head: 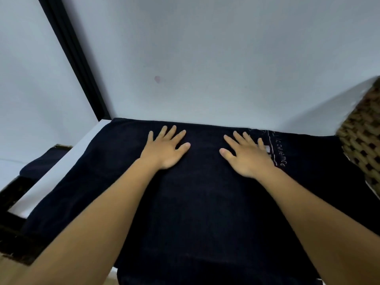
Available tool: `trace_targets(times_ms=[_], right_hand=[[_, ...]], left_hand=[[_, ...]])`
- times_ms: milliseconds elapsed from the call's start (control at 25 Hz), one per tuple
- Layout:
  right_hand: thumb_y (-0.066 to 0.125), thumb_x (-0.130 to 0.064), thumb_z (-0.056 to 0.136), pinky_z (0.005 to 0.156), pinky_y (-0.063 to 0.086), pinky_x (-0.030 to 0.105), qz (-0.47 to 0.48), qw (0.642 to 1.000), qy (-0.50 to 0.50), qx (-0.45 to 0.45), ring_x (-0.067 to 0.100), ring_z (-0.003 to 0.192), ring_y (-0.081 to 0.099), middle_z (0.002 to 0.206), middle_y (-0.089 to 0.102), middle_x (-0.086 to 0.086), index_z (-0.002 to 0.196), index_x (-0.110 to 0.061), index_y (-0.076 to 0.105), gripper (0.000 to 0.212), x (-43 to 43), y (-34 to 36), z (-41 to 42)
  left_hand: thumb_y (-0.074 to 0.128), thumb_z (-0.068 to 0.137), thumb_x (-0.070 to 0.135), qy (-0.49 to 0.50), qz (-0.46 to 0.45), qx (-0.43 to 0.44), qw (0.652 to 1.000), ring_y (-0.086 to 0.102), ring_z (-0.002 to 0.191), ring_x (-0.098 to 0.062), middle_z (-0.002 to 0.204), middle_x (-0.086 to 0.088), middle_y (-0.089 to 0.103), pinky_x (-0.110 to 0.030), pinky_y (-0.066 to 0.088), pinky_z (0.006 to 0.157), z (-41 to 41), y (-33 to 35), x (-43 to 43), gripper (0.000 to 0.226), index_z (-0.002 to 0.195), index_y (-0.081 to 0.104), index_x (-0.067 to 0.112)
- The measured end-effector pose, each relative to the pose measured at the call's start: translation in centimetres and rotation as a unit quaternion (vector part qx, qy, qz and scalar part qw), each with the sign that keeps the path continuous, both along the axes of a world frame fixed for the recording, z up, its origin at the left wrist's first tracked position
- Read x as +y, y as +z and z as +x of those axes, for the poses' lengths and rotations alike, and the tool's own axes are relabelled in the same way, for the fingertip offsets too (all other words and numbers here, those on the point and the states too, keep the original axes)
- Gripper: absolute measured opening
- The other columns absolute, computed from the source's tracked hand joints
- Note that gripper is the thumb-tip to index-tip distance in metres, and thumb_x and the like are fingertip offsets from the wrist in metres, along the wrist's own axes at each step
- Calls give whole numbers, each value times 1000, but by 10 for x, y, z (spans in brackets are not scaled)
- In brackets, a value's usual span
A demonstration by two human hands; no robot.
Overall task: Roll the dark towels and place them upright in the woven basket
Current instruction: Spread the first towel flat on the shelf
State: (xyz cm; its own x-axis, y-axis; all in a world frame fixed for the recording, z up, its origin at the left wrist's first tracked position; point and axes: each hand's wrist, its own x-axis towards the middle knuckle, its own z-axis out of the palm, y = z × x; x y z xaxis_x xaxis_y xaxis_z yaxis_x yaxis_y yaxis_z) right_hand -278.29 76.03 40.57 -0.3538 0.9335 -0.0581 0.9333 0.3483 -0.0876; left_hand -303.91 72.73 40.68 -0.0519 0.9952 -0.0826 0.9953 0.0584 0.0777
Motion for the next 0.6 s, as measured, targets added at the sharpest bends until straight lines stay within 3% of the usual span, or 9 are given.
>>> trace_targets(times_ms=[240, 320, 480, 600], right_hand=[[3, -78, 78, 121, 1, 49, -24, 989, -140, -44, 17, 151, -2, 164, -2, -6, 154, -40, 7, 85, 7, 2, 126], [12, -74, 85, 121, 4, 47, -4, 988, -147, -34, 19, 151, 2, 165, 4, -2, 155, -35, 14, 80, 3, -1, 133], [32, -48, 98, 119, 15, 51, 104, 983, -150, 31, 27, 149, 12, 160, 22, 12, 150, -13, 35, 62, -21, 17, 83], [26, -57, 98, 122, 2, 47, 37, 996, -33, 76, 21, 151, 1, 164, 11, 4, 155, -23, 22, 66, -68, 13, 2]], left_hand=[[17, 92, 72, 172, -2, -23, 985, -2, 152, -17, 165, 4, 2, -49, 4, 122, -128, 4, -3, 73, 155, 10, 37], [18, 91, 71, 190, 16, -16, 981, 1, 152, -18, 165, 1, 6, -51, 5, 121, -134, 1, 5, 76, 156, 14, 32], [25, 99, 46, 145, 147, 62, 977, 15, 149, -23, 159, -10, 26, -53, 4, 121, -104, 14, -6, 62, 152, 28, 14], [27, 102, 47, 28, 97, -48, 994, 6, 151, -21, 163, -2, 15, -48, 2, 123, -35, 21, -43, 58, 155, 23, 24]])
